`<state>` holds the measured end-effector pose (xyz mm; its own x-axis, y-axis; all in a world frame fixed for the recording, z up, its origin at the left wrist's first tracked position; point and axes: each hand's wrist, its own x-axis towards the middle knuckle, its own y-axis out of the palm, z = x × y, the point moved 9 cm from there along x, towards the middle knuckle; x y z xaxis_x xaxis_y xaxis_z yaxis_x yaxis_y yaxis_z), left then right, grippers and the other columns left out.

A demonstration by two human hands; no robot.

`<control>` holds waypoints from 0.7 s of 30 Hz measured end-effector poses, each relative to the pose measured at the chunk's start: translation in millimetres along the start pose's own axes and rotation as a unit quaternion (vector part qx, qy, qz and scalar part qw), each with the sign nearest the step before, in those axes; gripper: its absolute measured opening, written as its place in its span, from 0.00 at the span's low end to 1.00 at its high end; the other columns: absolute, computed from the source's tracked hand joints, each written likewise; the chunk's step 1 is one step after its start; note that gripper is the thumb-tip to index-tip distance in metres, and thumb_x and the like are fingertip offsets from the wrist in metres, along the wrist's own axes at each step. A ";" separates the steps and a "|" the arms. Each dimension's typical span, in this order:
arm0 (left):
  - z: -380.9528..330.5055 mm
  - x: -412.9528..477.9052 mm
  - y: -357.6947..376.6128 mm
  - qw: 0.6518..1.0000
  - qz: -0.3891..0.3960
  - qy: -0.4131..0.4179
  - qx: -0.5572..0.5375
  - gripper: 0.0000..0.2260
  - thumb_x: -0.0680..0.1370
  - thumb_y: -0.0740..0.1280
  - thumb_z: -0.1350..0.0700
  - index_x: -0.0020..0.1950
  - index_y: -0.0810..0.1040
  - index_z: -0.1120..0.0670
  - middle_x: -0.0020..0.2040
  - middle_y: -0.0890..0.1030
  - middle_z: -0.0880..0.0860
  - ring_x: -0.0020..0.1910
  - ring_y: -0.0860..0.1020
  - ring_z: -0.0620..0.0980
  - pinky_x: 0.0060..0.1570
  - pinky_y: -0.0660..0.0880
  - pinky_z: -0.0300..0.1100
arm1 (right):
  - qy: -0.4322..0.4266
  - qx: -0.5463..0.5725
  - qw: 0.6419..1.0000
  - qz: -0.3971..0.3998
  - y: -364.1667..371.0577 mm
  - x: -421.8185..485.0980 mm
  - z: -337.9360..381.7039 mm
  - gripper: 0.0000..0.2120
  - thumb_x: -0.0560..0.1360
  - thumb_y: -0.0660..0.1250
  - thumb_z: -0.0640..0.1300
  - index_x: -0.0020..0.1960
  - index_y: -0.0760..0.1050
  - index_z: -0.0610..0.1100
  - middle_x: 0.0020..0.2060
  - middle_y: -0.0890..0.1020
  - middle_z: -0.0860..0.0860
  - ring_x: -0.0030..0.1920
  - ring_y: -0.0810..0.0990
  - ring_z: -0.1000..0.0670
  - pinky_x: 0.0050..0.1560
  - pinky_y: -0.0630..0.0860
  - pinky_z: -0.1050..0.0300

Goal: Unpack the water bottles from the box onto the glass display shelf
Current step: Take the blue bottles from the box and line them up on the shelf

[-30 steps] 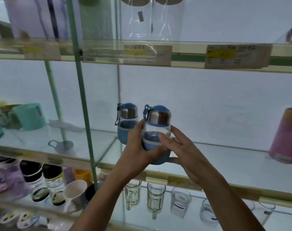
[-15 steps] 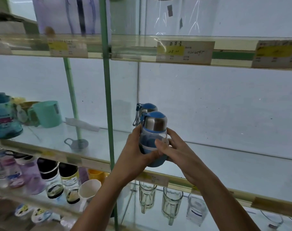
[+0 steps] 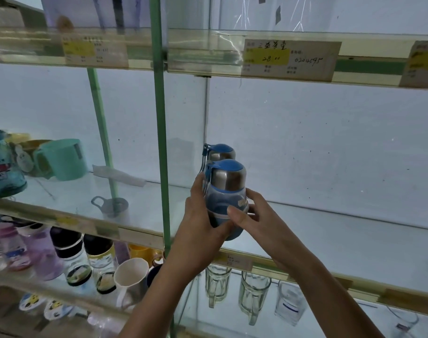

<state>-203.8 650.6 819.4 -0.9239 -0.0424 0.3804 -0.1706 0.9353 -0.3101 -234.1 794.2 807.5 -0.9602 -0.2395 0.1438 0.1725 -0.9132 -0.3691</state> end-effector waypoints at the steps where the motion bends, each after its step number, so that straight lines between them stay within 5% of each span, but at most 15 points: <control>1: 0.0 -2.3 -0.4 1.000 -0.007 0.001 0.000 0.45 0.72 0.76 0.42 0.77 0.47 0.32 0.77 0.66 0.48 0.72 0.73 0.49 0.66 0.76 0.53 | 0.000 -0.005 1.000 0.001 0.7 -0.4 -0.8 0.28 0.80 0.68 0.57 0.76 0.61 0.61 0.64 0.77 0.57 0.58 0.79 0.61 0.51 0.74 0.67; 7: -5.7 -10.5 -2.7 0.996 -0.062 0.022 0.054 0.41 0.76 0.74 0.48 0.79 0.51 0.41 0.79 0.54 0.42 0.74 0.70 0.50 0.69 0.73 0.46 | -0.002 -0.054 0.998 -0.012 -0.6 -2.9 2.3 0.23 0.80 0.68 0.55 0.70 0.62 0.64 0.56 0.75 0.65 0.53 0.77 0.66 0.42 0.72 0.73; 10: -10.4 -14.1 -3.4 0.993 -0.084 0.037 0.076 0.40 0.77 0.72 0.46 0.81 0.50 0.41 0.79 0.50 0.41 0.75 0.68 0.51 0.70 0.72 0.46 | -0.013 -0.074 0.997 -0.028 -3.8 -4.9 5.7 0.25 0.80 0.68 0.57 0.74 0.64 0.61 0.56 0.77 0.63 0.53 0.80 0.60 0.46 0.74 0.69; 16: -21.6 -25.3 -9.6 0.983 -0.143 0.077 0.087 0.41 0.77 0.72 0.47 0.78 0.46 0.34 0.78 0.53 0.40 0.75 0.65 0.46 0.61 0.67 0.31 | -0.017 -0.108 0.993 -0.051 -3.3 -5.3 8.5 0.29 0.78 0.69 0.59 0.76 0.63 0.58 0.61 0.77 0.57 0.50 0.82 0.52 0.53 0.82 0.56; 21: -16.0 -29.8 -8.9 0.975 -0.156 0.087 0.133 0.38 0.78 0.72 0.48 0.80 0.53 0.41 0.79 0.59 0.47 0.75 0.65 0.46 0.63 0.67 0.37 | -0.022 -0.136 0.989 -0.056 -1.5 -5.1 8.5 0.32 0.78 0.69 0.61 0.77 0.62 0.58 0.65 0.77 0.56 0.50 0.84 0.53 0.54 0.83 0.56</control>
<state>-169.3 649.1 824.8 -0.7442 -0.2283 0.6277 -0.5384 0.7612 -0.3615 -227.5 793.9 815.1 -0.9584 -0.1620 0.2350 -0.0052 -0.8133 -0.5818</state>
